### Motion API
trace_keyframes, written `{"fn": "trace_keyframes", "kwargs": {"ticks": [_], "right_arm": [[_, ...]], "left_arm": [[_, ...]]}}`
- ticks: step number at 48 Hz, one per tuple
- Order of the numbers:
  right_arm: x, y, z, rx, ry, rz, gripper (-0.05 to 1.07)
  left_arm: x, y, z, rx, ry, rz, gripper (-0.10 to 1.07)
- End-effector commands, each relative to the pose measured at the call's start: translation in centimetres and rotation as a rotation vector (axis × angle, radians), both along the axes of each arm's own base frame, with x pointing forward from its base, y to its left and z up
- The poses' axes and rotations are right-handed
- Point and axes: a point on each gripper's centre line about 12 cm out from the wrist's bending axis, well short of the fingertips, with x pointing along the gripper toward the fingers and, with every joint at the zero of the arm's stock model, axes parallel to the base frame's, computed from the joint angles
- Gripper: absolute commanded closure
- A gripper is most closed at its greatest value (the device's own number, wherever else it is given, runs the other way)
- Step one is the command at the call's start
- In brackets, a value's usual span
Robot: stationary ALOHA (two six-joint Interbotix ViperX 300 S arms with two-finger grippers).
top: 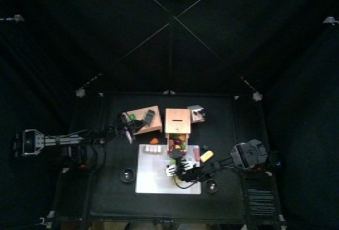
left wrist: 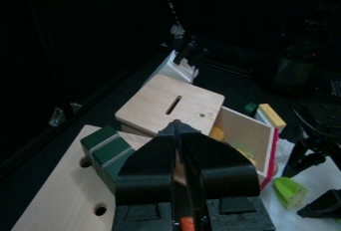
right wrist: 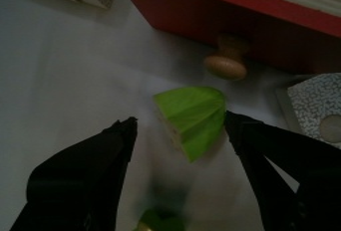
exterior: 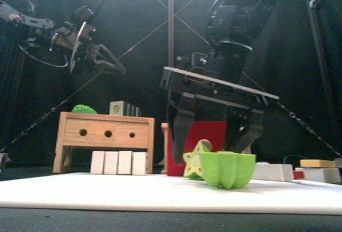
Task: Grab starfruit top
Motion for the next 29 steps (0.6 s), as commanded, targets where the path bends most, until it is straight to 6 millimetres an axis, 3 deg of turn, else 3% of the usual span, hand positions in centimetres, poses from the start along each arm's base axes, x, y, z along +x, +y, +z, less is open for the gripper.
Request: {"fn": "trace_keyframes", "kwargs": {"ticks": [1, 9, 22, 29], "right_arm": [[0.5, -0.1, 1.4, 0.005, -0.034, -0.009, 0.03], [0.4, -0.2, 1.2, 0.0, -0.025, -0.008, 0.05], [0.4, 0.1, 1.2, 0.005, -0.025, -0.004, 0.22], [0.7, 0.6, 2.6, 0.027, -0.056, 0.004, 0.22]], "left_arm": [[0.1, 0.0, 0.6, 0.003, -0.024, 0.004, 0.54], [0.0, 0.1, 0.4, -0.008, -0.022, 0.01, 0.54], [-0.1, 0.1, 0.1, -0.023, -0.019, 0.016, 0.54], [0.0, -0.1, 0.1, -0.025, -0.018, 0.01, 0.54]]}}
